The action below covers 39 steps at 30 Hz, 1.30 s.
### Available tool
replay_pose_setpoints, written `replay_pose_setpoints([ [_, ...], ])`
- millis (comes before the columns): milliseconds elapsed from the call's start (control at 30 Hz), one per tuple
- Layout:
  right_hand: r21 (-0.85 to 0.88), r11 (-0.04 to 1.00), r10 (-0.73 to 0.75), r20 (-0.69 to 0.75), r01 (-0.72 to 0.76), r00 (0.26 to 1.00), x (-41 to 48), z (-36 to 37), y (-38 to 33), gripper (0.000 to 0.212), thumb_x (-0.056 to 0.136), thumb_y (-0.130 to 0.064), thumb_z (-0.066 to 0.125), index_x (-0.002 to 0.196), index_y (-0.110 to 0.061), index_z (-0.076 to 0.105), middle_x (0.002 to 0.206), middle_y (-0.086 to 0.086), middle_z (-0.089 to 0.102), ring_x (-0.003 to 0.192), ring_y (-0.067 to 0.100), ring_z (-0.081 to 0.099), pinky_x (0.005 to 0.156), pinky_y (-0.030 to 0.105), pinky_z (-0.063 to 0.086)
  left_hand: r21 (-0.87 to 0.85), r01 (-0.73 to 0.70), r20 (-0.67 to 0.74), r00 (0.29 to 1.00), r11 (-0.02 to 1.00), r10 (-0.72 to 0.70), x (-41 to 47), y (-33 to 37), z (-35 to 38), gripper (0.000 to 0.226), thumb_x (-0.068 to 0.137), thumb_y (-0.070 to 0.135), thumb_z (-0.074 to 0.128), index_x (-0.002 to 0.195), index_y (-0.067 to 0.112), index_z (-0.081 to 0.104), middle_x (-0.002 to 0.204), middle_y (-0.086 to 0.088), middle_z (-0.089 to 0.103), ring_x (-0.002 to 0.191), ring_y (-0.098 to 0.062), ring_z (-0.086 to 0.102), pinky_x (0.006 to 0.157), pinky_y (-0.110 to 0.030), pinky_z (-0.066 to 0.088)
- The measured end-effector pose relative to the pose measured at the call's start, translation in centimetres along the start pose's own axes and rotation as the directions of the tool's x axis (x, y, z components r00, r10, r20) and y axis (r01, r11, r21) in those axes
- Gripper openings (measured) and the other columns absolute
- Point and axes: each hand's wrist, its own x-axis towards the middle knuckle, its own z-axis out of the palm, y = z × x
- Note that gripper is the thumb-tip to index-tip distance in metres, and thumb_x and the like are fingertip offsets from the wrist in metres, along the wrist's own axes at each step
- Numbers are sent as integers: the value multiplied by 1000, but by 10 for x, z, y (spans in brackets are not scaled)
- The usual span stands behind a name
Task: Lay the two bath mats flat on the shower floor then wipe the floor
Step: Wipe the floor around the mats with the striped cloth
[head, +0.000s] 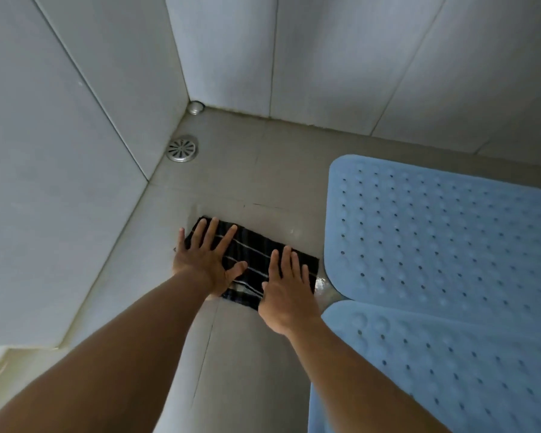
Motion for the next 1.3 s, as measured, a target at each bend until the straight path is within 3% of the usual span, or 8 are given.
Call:
replay_pose_setpoints([
  [300, 83, 995, 43, 46, -46, 998, 45, -27, 13, 71, 105, -32, 26, 156, -17, -20, 162, 7, -31, 148, 21, -29, 115, 40, -20, -35, -41, 5, 999, 999, 41, 44, 4, -26, 82, 87, 80, 3, 146, 38, -35, 157, -2, -39, 146, -26, -35, 119, -59, -12],
  [667, 116, 993, 2, 36, -6, 999, 106, -67, 41, 65, 108, -37, 20, 157, -19, -18, 163, 6, -28, 149, 19, -27, 119, 40, -18, -52, -61, -6, 998, 997, 61, 104, 10, -62, 81, 88, 80, 6, 147, 40, -33, 159, -1, -36, 147, -24, -33, 119, -59, -12],
  [1300, 109, 991, -78, -3, 78, 997, 208, -128, 85, 68, 108, -32, 29, 159, -10, -10, 165, 10, -22, 152, 22, -21, 122, 41, -13, -47, -4, -48, 999, 999, 2, 205, 31, -121, 82, 87, 81, 5, 151, 41, -28, 162, 0, -30, 149, -24, -28, 119, -61, -10],
])
